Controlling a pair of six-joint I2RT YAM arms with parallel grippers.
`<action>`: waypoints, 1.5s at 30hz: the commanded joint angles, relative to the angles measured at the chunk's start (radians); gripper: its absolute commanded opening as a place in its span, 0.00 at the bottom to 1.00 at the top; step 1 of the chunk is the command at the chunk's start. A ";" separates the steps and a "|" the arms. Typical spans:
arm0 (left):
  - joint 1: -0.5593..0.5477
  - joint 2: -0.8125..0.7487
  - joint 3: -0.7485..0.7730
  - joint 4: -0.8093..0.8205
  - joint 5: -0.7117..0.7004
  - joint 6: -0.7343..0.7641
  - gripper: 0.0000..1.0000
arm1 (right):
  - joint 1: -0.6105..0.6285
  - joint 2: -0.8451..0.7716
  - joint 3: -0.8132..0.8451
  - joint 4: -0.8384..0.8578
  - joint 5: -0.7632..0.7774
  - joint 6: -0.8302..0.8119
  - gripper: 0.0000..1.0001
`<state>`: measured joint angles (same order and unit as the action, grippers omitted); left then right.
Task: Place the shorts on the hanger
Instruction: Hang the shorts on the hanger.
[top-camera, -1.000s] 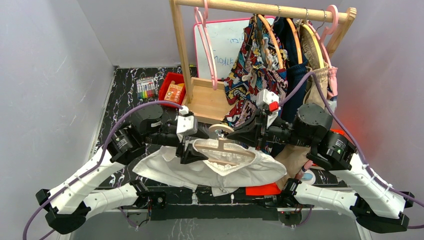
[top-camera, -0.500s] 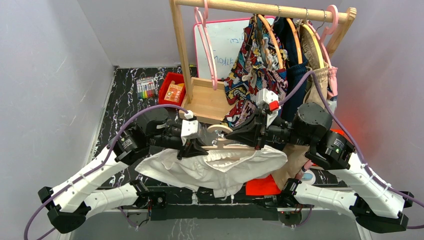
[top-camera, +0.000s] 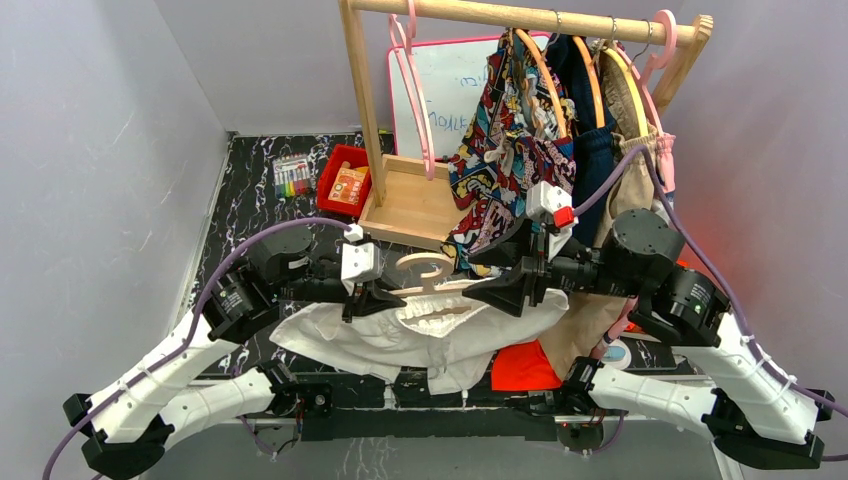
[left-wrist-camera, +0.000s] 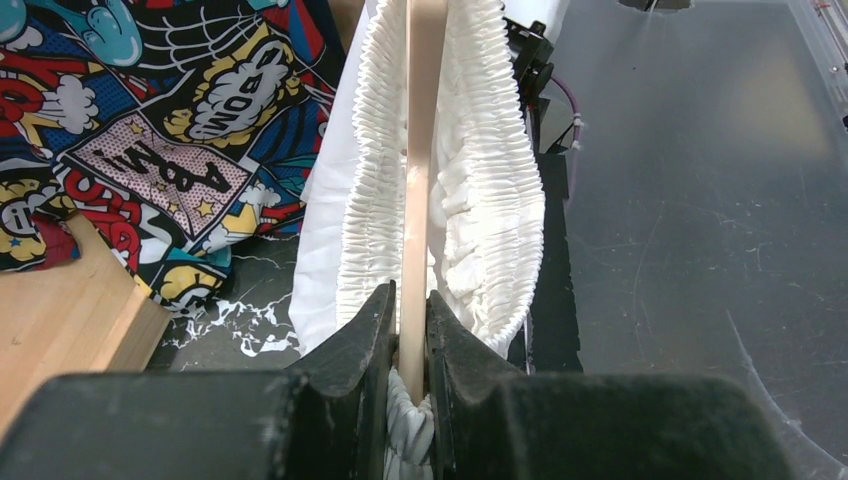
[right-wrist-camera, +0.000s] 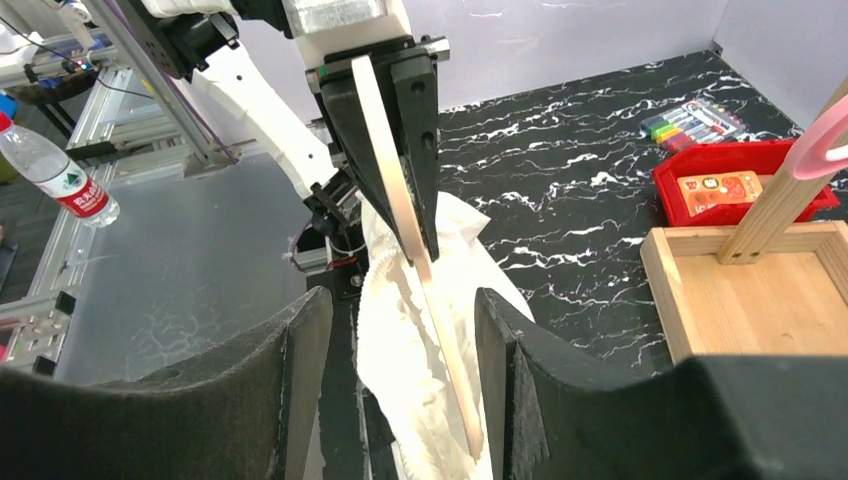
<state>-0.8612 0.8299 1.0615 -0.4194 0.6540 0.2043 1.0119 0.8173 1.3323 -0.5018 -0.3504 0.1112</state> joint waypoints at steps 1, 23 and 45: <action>0.002 -0.033 0.047 0.040 0.056 -0.015 0.00 | 0.003 0.006 0.057 -0.057 -0.001 -0.026 0.62; 0.003 0.035 0.156 0.004 0.100 0.003 0.00 | 0.003 0.178 0.078 -0.054 -0.175 -0.080 0.35; 0.003 0.077 0.183 0.060 0.127 -0.061 0.00 | 0.003 0.116 -0.087 0.165 -0.189 0.006 0.25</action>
<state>-0.8612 0.9253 1.1908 -0.4526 0.7410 0.1555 1.0119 0.9314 1.2465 -0.3851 -0.5270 0.1062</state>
